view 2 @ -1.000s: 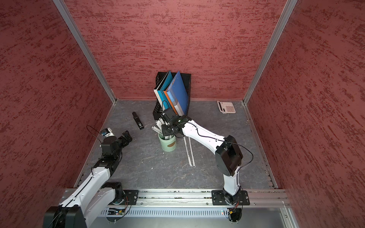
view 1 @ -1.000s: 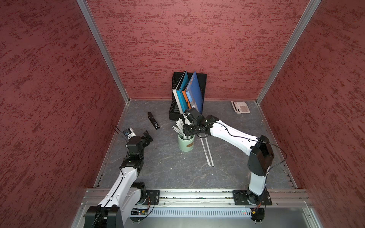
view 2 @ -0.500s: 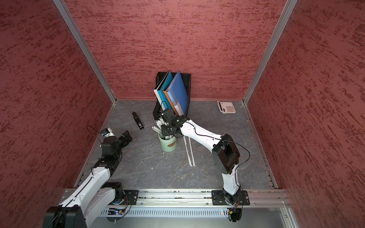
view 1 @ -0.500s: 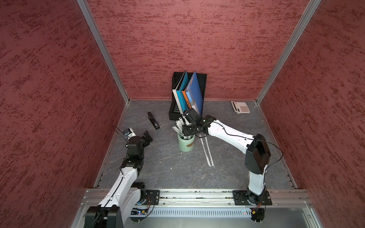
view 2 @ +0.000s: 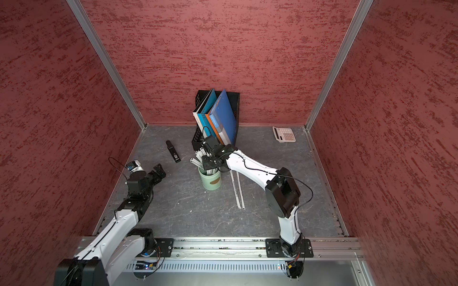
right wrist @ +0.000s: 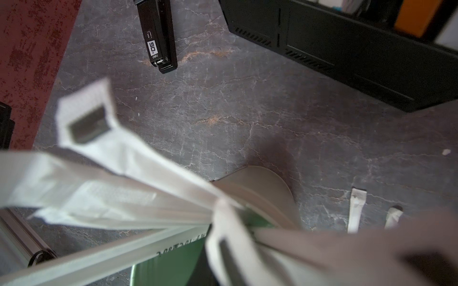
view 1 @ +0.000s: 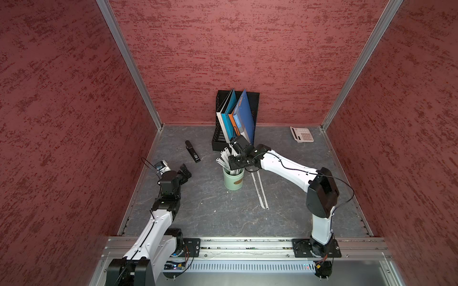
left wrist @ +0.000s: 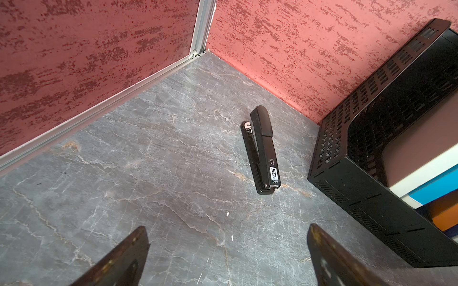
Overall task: Take the straws out of the storage container
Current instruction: Pick up the straw from the container.
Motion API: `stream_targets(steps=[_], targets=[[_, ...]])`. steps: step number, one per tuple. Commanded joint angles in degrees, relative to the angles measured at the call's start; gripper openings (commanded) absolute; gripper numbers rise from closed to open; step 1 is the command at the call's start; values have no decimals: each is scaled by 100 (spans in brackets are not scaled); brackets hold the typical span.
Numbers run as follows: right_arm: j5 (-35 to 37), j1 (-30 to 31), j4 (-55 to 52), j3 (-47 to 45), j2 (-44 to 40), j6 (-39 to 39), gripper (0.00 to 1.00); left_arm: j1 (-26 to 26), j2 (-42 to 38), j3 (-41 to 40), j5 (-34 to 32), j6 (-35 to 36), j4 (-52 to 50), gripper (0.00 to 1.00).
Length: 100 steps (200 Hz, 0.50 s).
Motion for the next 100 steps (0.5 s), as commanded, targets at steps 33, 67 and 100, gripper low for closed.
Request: stream_targets(steps=[33, 67, 100], targets=[[58, -30, 261, -139, -309, 25, 1, 35, -3, 142, -4, -33, -34, 99], [-23, -30, 162, -223, -658, 29, 0, 36, 29, 160, 5, -24, -35, 99], [-39, -30, 44, -268, -1032, -10, 0, 34, 48, 179, 5, -23, -43, 100]])
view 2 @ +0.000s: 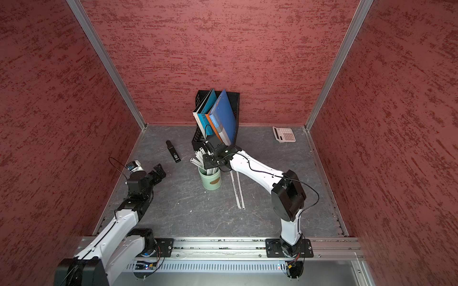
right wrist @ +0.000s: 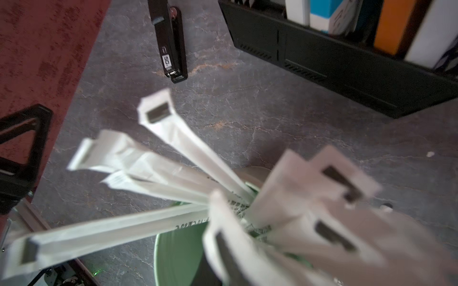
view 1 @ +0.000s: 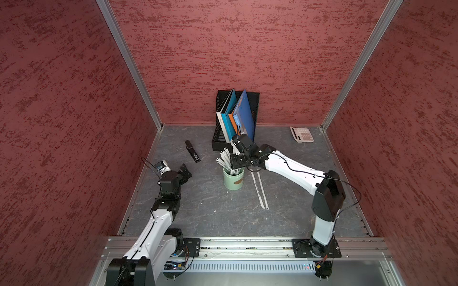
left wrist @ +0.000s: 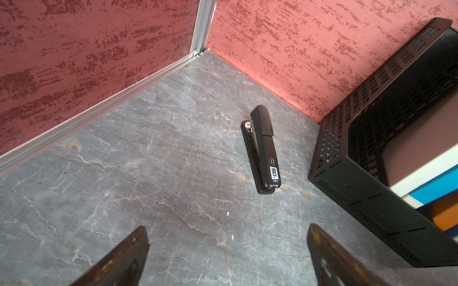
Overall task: Take the straws out of the storage container
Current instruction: Pick up the straw from the container.
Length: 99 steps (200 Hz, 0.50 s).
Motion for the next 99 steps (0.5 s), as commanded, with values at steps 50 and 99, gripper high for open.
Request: stream_targets(steps=[50, 99], targets=[[60, -28, -267, 3, -980, -93, 0, 36, 17, 169, 5, -30, -42, 100], [313, -36, -981, 536, -1545, -406, 0, 38, -1, 160, -4, -32, -40, 100]])
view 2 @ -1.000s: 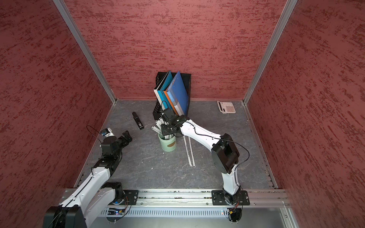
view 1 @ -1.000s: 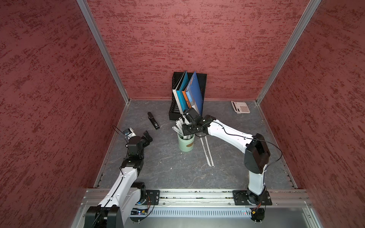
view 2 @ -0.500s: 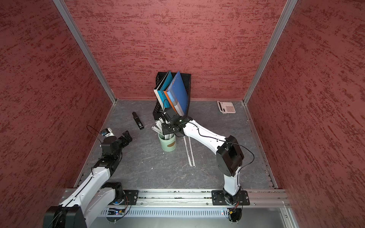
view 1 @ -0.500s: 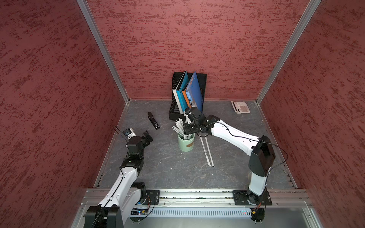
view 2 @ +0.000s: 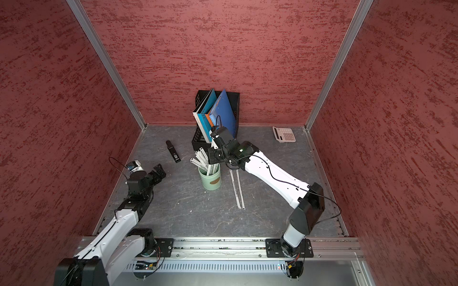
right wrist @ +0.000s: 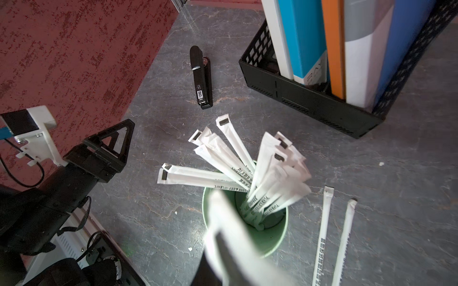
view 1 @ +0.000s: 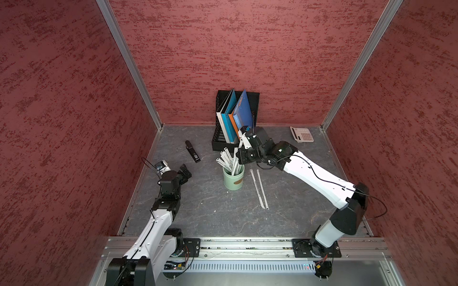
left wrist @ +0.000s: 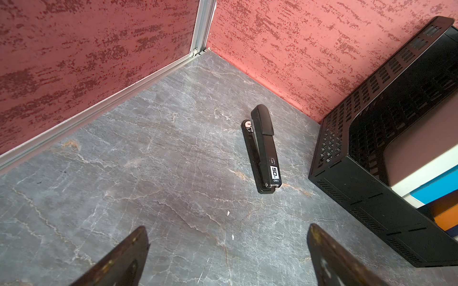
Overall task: Take the straws out of the storage container
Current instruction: Pick up the straw from the container, then place the straw at the center of the board.
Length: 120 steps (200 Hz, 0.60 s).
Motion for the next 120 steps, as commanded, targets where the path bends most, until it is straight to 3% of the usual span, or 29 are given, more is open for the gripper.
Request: stream_targets(steps=[1, 66, 120], targets=[[227, -28, -460, 367, -438, -234, 0, 41, -3, 158, -4, -36, -43, 99], [247, -174, -1106, 381, -1520, -373, 0, 36, -37, 141, -4, -41, -54, 99], [537, -537, -2532, 214, -1448, -353, 0, 36, -29, 150, -4, -50, -66, 99]])
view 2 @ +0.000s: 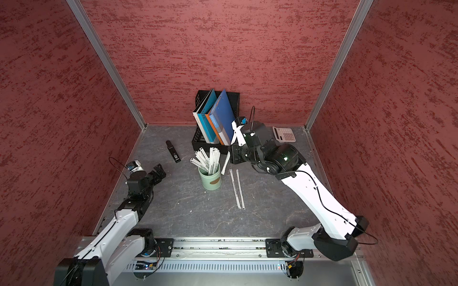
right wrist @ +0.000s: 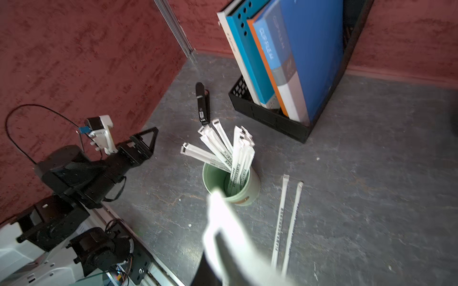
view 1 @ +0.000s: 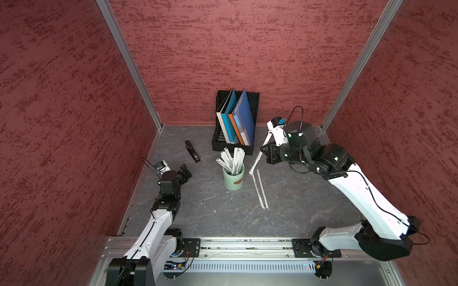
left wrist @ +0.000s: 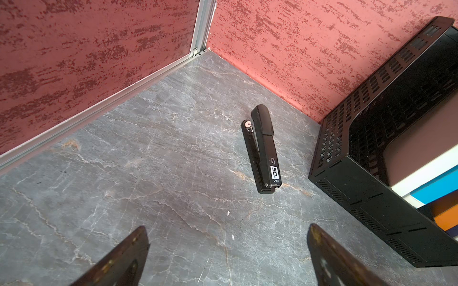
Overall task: Take the straws out of the storage container
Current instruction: Place the straw at the center of the board.
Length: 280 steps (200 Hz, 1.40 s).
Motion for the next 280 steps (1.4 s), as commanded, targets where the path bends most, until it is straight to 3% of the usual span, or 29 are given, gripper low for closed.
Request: stream_targets(steps=[1, 47, 111, 280], targets=[[263, -205, -946, -153, 182, -41, 0, 41, -25, 150, -4, -50, -66, 100], [136, -722, -1624, -551, 815, -19, 0, 41, -21, 149, -4, -50, -62, 99], [-279, -1143, -1526, -1225, 1853, -504, 0, 44, 13, 176, 5, -41, -68, 100], [-1713, -1931, -807, -1067, 3491, -1236, 0, 45, 25, 189, 13, -50, -68, 100]])
